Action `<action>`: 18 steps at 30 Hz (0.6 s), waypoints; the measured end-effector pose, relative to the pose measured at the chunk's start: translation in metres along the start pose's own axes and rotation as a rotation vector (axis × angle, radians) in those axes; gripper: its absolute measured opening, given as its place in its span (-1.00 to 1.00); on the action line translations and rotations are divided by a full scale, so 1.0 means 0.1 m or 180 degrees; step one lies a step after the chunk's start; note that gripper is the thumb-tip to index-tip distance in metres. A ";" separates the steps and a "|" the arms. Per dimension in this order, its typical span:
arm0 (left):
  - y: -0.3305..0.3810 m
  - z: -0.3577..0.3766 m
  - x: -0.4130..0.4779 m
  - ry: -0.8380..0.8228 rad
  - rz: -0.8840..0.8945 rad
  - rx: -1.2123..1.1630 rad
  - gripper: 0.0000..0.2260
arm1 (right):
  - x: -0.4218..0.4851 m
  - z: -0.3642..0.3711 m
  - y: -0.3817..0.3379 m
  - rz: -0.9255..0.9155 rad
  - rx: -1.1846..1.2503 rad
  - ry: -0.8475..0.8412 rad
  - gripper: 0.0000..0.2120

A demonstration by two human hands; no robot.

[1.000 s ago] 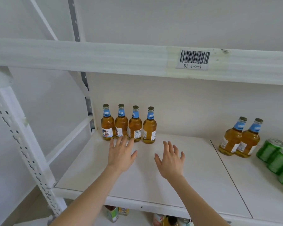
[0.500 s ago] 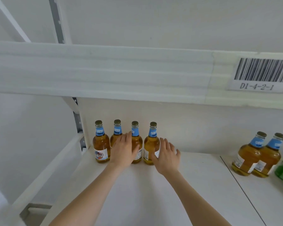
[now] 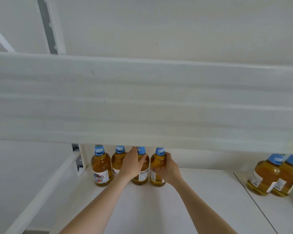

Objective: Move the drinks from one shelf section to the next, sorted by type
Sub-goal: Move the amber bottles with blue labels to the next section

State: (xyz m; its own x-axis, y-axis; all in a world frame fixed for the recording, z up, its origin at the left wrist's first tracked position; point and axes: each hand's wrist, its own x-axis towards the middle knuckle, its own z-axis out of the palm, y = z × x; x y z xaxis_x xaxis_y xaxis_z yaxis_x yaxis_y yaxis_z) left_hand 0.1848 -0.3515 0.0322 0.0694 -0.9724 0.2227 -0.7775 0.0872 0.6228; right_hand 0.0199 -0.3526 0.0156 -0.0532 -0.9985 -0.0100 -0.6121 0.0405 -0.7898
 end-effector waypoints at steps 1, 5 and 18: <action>0.00 0.02 0.01 -0.0052 -0.0023 -0.0034 -0.64 | 0.02 0.01 0.02 0.0056 0.0129 0.0005 -0.35; 0.00 0.06 0.00 -0.0143 0.0092 -0.0205 -0.65 | 0.02 0.03 0.13 0.0122 0.0432 0.0163 -0.53; 0.02 0.09 -0.34 0.0230 0.0325 -0.0661 -0.73 | -0.43 -0.13 0.37 0.0044 0.1168 0.0316 -0.35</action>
State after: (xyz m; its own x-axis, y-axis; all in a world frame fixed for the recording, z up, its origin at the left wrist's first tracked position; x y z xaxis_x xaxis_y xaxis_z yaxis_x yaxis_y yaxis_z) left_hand 0.1757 -0.3203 0.0193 0.0473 -0.9389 0.3410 -0.6380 0.2343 0.7335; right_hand -0.0110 -0.3076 -0.0052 -0.1466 -0.9889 0.0231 -0.2883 0.0204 -0.9573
